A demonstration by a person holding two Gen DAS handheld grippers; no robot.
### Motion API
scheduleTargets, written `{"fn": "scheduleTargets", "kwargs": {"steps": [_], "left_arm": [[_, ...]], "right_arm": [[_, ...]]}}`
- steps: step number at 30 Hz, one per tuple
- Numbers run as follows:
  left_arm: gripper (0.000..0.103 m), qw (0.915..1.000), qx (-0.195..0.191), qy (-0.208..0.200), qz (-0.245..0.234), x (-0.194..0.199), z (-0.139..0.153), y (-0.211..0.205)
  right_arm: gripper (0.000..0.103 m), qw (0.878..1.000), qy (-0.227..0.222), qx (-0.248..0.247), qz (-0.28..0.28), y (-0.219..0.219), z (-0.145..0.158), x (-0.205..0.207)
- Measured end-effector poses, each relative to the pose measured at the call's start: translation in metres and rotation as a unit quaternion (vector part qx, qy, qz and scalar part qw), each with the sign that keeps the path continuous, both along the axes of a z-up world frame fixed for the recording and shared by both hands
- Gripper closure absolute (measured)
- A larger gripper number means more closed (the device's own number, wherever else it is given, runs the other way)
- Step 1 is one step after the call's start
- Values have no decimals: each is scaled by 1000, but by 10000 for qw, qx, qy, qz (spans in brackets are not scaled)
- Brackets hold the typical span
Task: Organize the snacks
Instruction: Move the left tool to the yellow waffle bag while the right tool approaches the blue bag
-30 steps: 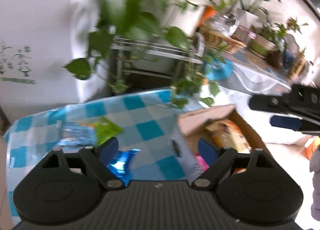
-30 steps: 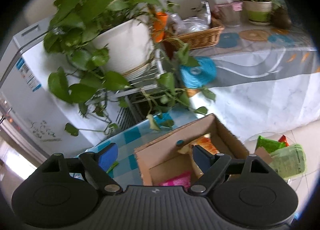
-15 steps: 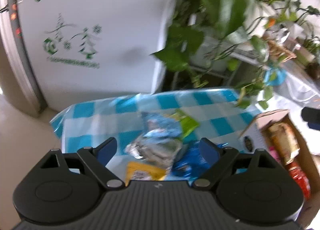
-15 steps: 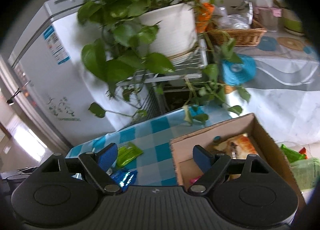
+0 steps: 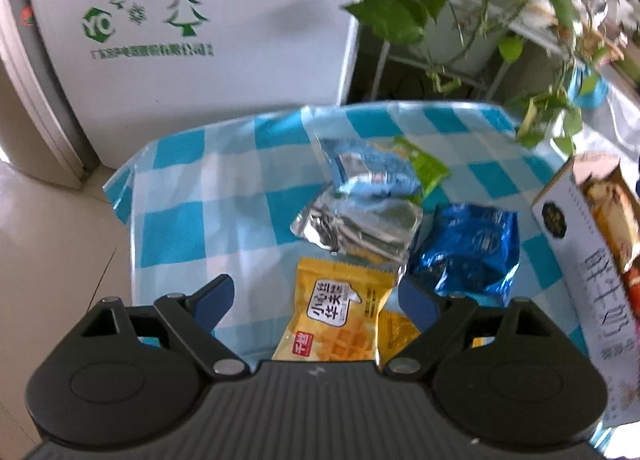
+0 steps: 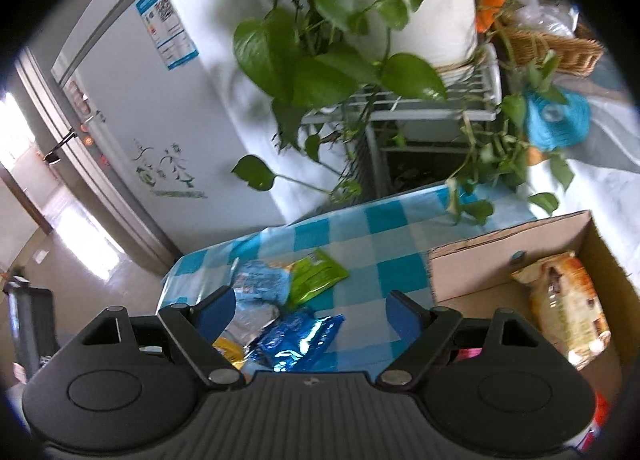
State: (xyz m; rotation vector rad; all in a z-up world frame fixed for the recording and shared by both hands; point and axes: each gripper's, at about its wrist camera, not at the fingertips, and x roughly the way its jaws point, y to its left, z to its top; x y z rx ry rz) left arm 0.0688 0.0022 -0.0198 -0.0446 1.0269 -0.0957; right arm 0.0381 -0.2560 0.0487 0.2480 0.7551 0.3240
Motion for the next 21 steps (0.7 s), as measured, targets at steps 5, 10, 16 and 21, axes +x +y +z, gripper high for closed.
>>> {"fn": "scheduleTargets", "kwargs": {"steps": [5,10,16,21], "left_arm": [[14,9997,-12,227,-127,6,-20,0],[14,9992,74,307,-244,11,-34,0],[14,9983,253,245,-464,10,-40,-3],[18,9984,334,287,-357,8,-39,7]], "right_arm": [[16,9996,166,-14,224,11,-6,2],[16,9983,247,-254,469,23,-15,1],[16,9973,426,-380,456,33,-29,12],[16,9960,415,-501,608,47,-41,25]]}}
